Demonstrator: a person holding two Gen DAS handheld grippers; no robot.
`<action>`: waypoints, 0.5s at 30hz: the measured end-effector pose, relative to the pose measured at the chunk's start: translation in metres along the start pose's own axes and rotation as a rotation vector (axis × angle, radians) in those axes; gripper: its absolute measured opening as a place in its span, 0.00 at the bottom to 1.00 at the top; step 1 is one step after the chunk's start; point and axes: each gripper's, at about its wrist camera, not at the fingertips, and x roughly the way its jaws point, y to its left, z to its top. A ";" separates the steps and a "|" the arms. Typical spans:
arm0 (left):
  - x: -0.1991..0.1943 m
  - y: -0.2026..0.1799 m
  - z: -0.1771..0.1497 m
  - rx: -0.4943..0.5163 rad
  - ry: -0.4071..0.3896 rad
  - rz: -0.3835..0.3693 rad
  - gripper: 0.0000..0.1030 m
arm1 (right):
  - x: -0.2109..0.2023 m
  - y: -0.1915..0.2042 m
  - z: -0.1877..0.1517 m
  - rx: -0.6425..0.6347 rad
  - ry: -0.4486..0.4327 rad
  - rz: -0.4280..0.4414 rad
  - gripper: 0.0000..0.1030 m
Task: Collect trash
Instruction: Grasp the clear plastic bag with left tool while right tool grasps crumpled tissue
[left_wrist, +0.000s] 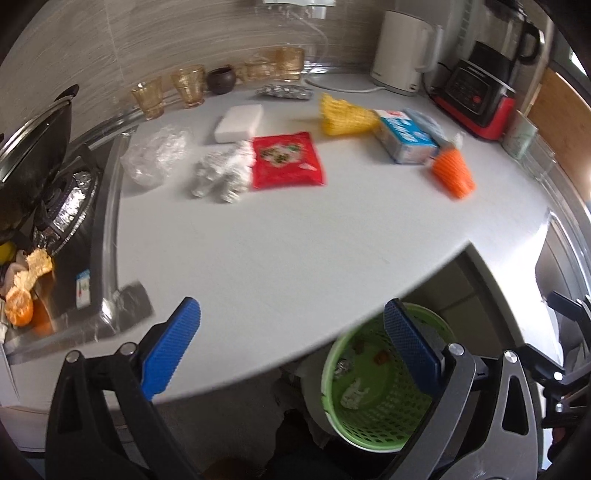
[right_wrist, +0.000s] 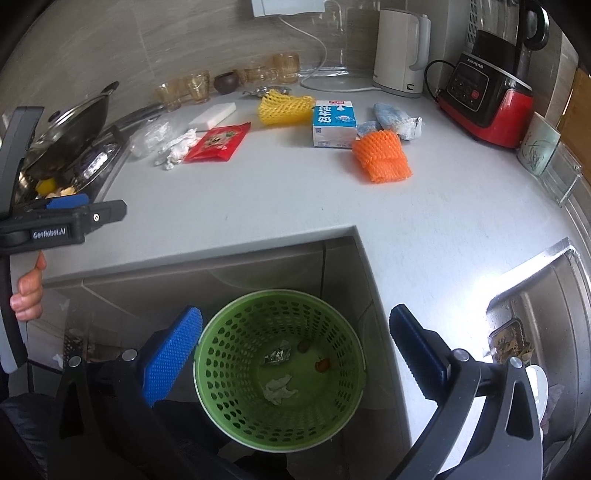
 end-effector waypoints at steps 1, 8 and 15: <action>0.003 0.007 0.005 -0.003 0.000 0.008 0.93 | 0.002 0.001 0.003 0.005 0.001 -0.004 0.98; 0.027 0.057 0.042 -0.023 -0.012 0.036 0.92 | 0.024 0.011 0.033 0.058 -0.010 -0.020 0.98; 0.054 0.077 0.071 0.024 -0.017 0.012 0.92 | 0.051 0.022 0.071 0.098 -0.005 -0.032 0.98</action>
